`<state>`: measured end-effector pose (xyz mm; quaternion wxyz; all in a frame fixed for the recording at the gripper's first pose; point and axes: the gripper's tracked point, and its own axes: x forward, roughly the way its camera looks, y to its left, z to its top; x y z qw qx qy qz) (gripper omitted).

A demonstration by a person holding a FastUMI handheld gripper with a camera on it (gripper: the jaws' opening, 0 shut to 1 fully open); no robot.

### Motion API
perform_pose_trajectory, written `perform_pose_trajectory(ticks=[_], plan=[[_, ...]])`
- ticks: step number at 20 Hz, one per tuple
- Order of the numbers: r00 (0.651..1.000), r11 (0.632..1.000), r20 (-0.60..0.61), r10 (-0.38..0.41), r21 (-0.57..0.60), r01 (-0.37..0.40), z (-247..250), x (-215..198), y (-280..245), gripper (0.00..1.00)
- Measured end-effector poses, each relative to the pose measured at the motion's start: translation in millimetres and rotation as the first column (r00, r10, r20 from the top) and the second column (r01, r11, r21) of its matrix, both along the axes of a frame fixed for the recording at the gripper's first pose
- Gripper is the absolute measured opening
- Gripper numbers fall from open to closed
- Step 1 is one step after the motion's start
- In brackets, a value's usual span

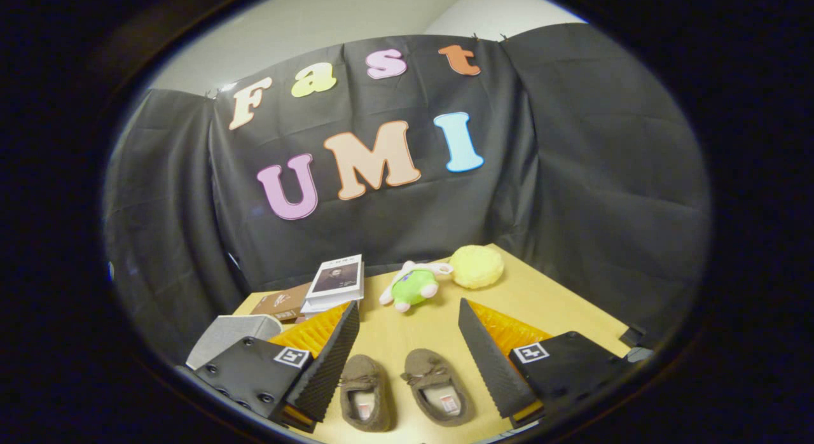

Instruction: Open the storage box then place both shoes into the box .Put the left shoe in first, then the right shoe, with the right side of both shoes facing outward in a uniform manner.

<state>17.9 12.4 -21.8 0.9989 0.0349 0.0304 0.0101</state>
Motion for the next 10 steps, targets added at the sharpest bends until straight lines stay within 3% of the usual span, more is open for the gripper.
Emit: perform_pose_trajectory(ticks=[10], plan=[[0.988,0.985,-0.110,0.109,0.147,-0.092,-38.6,-1.1,76.2,1.00]])
